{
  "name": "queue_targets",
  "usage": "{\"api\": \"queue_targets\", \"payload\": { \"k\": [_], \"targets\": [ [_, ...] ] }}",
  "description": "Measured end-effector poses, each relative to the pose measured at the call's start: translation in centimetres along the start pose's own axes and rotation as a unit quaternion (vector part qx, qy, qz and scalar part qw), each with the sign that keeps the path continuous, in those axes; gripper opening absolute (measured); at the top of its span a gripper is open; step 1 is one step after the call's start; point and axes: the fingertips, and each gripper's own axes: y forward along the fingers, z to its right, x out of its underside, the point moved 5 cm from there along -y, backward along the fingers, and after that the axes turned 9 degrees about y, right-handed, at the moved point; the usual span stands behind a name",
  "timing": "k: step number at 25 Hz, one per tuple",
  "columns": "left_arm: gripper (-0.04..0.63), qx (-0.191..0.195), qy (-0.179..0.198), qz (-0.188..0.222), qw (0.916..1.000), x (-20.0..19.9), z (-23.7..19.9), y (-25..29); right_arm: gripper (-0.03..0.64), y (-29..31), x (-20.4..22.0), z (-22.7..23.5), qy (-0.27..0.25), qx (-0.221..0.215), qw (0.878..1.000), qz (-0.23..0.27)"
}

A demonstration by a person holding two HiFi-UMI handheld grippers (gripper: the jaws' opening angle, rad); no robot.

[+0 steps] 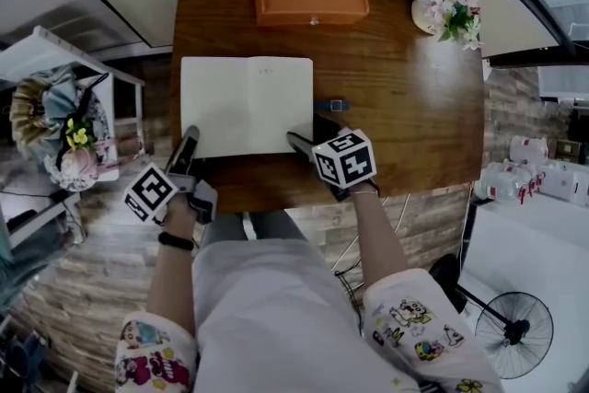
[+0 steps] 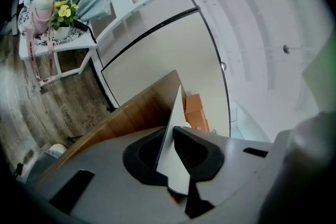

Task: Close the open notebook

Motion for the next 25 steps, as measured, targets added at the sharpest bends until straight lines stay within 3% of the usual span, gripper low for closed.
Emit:
{"api": "queue_targets", "payload": {
  "k": [11,19,25],
  "targets": [
    [0.021,0.018,0.036,-0.005,0.9992,-0.1,3.4,-0.7,0.304,-0.3,0.2,0.2,-0.007,-0.024,0.999,0.020],
    [0.023,0.021,0.067,-0.004,0.9975,0.0,5.2,-1.0,0.304,-1.2,0.4,0.8,0.012,-0.034,0.999,0.031],
    [0.023,0.029,0.103,0.003,0.9943,0.6,7.1,-0.8,0.304,-3.0,0.4,1.3,0.052,-0.043,0.995,0.067]
  ]
}}
